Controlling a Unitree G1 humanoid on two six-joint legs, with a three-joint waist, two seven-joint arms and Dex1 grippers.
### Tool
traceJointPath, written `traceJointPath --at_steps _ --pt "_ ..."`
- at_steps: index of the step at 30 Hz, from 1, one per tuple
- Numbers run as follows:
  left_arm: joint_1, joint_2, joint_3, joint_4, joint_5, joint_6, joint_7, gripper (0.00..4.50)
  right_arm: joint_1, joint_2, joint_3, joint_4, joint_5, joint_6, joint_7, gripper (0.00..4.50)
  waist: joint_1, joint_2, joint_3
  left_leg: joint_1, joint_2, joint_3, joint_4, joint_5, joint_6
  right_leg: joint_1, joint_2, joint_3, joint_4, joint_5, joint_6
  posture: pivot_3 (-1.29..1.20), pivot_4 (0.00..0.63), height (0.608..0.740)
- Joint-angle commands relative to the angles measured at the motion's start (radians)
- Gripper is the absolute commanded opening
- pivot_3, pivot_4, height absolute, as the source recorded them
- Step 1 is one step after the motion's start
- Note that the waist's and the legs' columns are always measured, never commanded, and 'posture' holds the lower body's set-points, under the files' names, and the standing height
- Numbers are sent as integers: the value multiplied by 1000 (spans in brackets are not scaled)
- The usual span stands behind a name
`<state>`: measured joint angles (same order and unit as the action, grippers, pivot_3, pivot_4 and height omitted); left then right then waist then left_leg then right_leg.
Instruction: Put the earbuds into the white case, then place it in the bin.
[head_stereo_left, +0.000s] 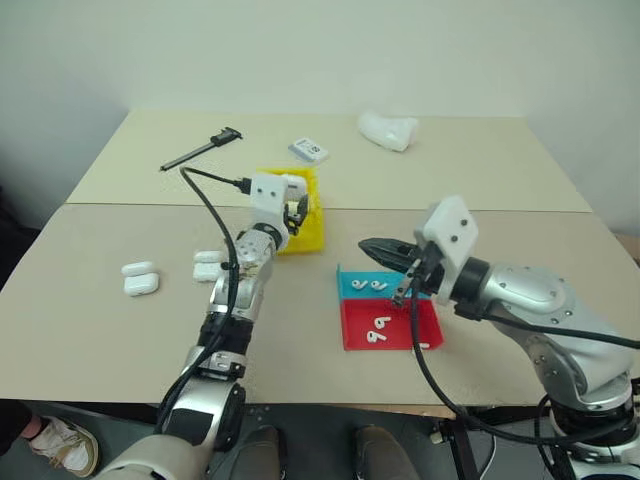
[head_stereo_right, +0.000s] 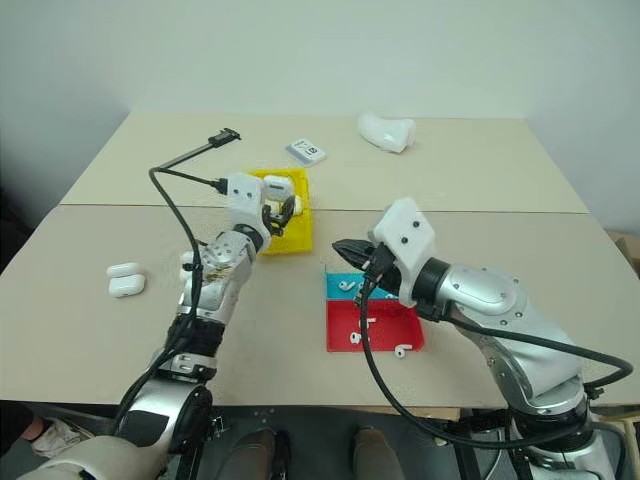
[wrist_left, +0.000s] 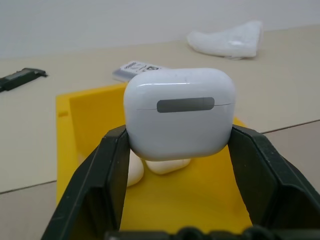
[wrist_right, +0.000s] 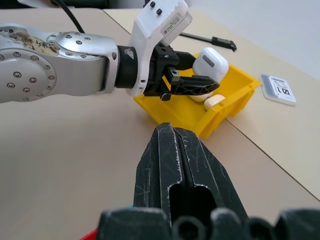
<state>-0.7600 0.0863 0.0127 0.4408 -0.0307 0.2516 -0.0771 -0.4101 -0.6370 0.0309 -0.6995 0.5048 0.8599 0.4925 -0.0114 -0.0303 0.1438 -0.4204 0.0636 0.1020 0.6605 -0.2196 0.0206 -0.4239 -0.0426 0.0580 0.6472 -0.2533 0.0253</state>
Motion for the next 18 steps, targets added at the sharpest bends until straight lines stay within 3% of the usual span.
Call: traceJointPath --at_steps 1,3,5,11,18 --pt "-29 -1 -11 -12 29 -28 25 3959 5 -18 -21 -41 -14 35 -31 0 0 0 0 0 0 0 0 0 0 0 0 0 0 0 0 0 150 740" --pt "-18 0 -10 -31 28 -37 20 4452 9 -22 -29 -44 -18 46 -41 0 0 0 0 0 0 0 0 0 0 0 0 0 0 0 0 0 150 740" --pt "7 4 -21 -89 33 -48 7 4452 26 -30 -46 -56 -17 52 -44 0 0 0 0 0 0 0 0 0 0 0 0 0 0 0 0 0 150 740" --pt "109 98 22 -388 -192 66 -290 4452 102 -56 -114 -94 -3 49 -38 0 -3 0 0 0 1 1 0 0 0 -1 0 0 1 0 0 0 150 740" --pt "320 398 75 -700 -459 205 -695 4452 266 -80 -226 -113 -7 -82 35 0 -8 1 0 4 2 2 -1 0 -1 1 0 1 1 0 0 0 150 740"
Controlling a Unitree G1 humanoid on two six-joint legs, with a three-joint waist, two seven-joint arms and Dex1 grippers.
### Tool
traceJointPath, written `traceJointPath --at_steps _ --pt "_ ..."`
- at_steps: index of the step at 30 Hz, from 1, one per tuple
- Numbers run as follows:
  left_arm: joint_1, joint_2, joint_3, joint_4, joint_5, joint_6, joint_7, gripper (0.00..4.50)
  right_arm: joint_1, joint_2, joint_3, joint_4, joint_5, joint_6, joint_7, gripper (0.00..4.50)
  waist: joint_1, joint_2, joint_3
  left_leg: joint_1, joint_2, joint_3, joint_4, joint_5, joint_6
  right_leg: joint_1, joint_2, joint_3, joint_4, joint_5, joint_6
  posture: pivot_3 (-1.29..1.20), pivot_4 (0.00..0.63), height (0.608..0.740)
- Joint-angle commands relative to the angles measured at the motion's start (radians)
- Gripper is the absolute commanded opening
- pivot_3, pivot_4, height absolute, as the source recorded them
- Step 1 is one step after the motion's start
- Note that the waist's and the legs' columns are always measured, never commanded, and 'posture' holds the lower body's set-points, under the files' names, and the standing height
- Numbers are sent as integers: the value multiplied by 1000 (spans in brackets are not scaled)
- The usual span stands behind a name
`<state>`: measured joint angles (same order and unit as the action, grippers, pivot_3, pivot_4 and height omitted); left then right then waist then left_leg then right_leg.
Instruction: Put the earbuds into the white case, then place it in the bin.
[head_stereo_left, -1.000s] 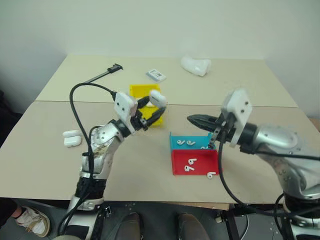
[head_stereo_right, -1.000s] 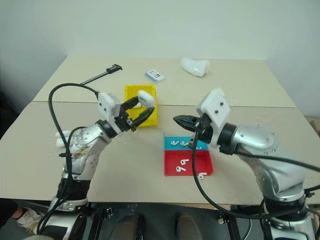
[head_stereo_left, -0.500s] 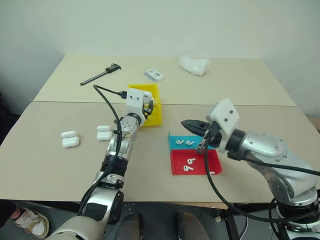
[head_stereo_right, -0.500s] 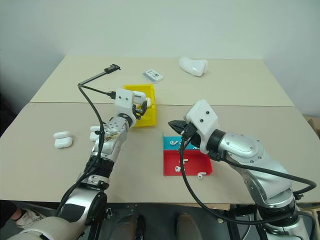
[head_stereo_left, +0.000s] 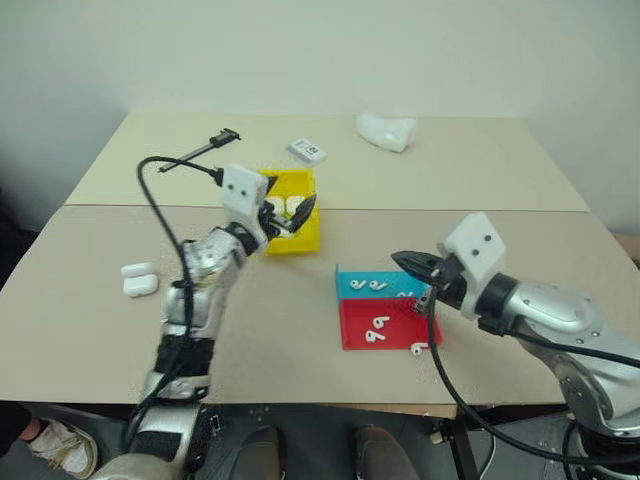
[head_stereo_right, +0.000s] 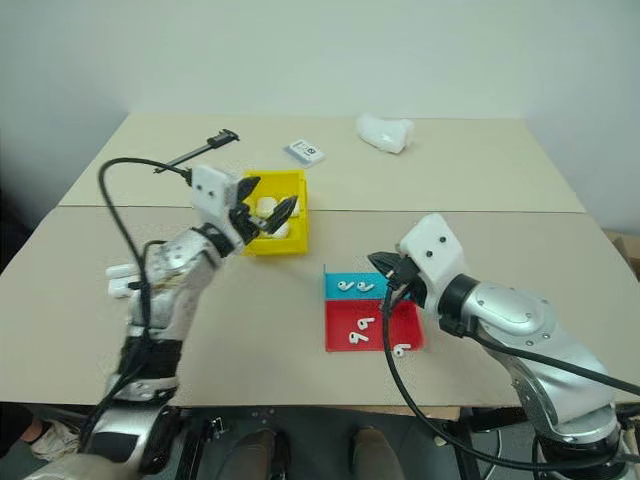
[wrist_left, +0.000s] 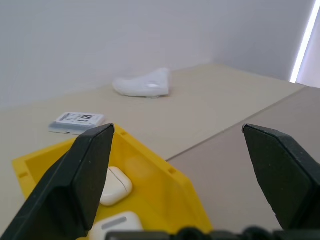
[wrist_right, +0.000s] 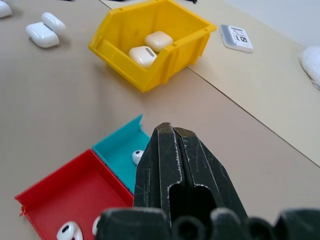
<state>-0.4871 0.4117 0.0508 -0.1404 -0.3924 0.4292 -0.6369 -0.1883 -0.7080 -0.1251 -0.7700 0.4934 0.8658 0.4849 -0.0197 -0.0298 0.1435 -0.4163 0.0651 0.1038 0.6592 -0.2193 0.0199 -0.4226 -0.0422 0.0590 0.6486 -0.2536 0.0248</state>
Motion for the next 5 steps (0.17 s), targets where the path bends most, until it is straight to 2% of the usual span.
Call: traceJointPath --at_steps 1,5 --pt "79 109 44 -152 -123 39 -170 4452 78 -11 -90 -44 7 -112 62 0 2 0 0 0 0 0 0 0 0 0 0 0 0 0 0 0 150 740" --pt "214 309 97 -224 -191 15 -401 4452 218 -36 -156 -20 1 -252 187 0 6 0 0 2 0 2 0 0 0 2 -1 0 -1 0 0 0 150 740"
